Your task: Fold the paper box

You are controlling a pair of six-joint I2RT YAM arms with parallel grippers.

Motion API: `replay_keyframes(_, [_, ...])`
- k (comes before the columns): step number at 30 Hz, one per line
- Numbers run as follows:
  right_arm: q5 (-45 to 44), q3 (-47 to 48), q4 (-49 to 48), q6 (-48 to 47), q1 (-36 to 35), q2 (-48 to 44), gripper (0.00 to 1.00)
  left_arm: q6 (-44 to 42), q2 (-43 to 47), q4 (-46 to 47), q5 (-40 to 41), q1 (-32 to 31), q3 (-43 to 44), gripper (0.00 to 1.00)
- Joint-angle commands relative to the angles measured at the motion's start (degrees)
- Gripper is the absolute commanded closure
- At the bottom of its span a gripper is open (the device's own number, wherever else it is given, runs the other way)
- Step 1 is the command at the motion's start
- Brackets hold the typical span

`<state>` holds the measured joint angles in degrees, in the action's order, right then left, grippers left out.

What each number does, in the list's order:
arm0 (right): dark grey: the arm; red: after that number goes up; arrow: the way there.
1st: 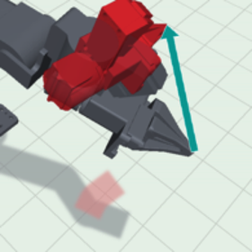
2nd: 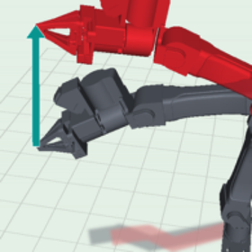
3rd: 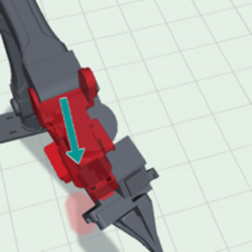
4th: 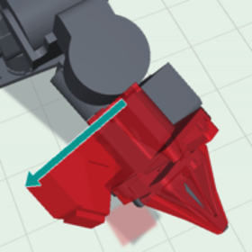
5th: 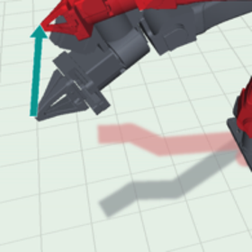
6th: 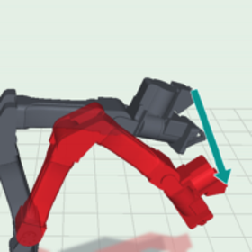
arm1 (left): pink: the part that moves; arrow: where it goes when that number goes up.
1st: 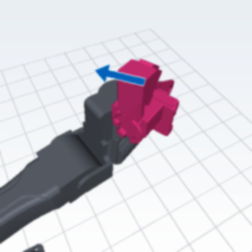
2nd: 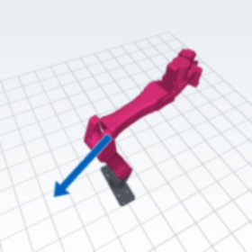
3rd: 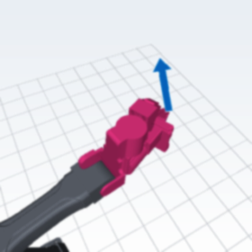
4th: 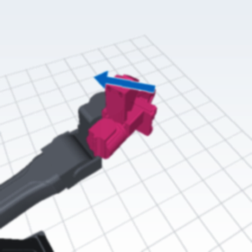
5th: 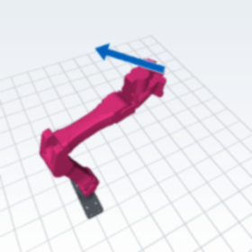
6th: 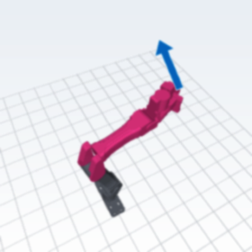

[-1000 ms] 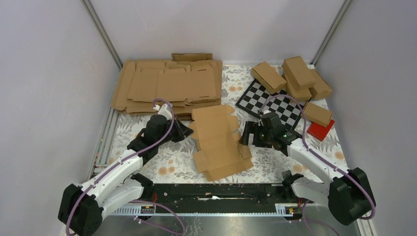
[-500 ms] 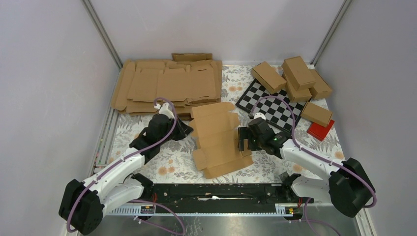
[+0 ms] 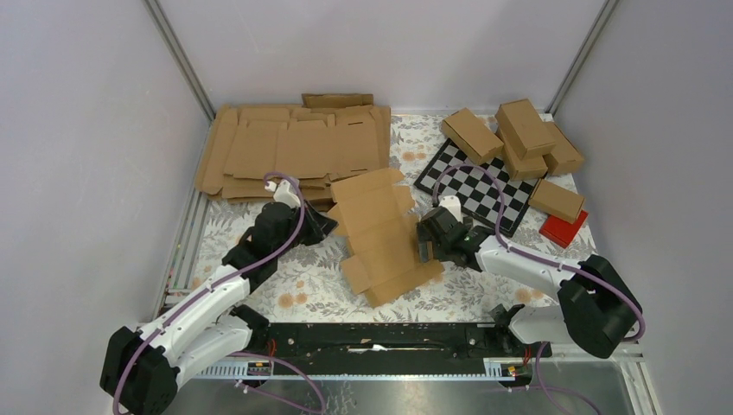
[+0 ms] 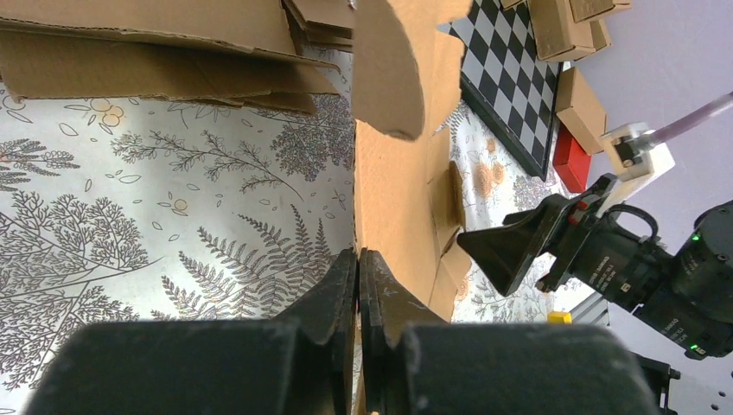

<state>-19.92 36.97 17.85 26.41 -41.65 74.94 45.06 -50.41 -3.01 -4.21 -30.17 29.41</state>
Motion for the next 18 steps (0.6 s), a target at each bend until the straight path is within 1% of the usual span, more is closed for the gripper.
replay_keyframes(1, [-11.64, 2.69, 2.28, 1.25, -0.39, -1.89, 0.01, -0.02, 1.48, 1.3, 1.58, -0.24, -0.43, 0.95])
replay_keyframes(3, [-12.42, 2.72, 2.08, 1.15, -0.32, -2.29, 0.02, -0.01, 1.82, 1.12, 1.7, -0.24, -0.65, 0.95])
replay_keyframes(7, [-12.01, 2.93, 1.58, 1.19, 0.5, -1.51, 0.13, -0.81, 2.07, 0.36, 1.47, -0.24, -0.5, 0.95])
replay_keyframes(12, [-7.02, 2.14, -3.86, -1.46, 0.81, -0.53, 0.25, -1.16, 1.99, 0.1, 0.36, -0.24, -0.89, 0.95])
replay_keyframes(15, [-3.49, 3.07, -5.82, -5.09, 0.83, 0.18, 0.31, -1.29, 2.17, 0.16, 0.15, -0.24, -1.1, 0.96])
replay_keyframes(17, [-1.06, 3.11, -8.21, -8.29, 0.82, 0.31, 0.33, -1.49, 2.16, 0.62, -0.36, -0.24, -1.4, 0.95])
replay_keyframes(18, [-0.86, 3.27, -8.93, -9.44, 0.82, 0.42, 0.34, -1.61, 2.15, 0.9, -0.82, -0.24, -1.52, 0.93])
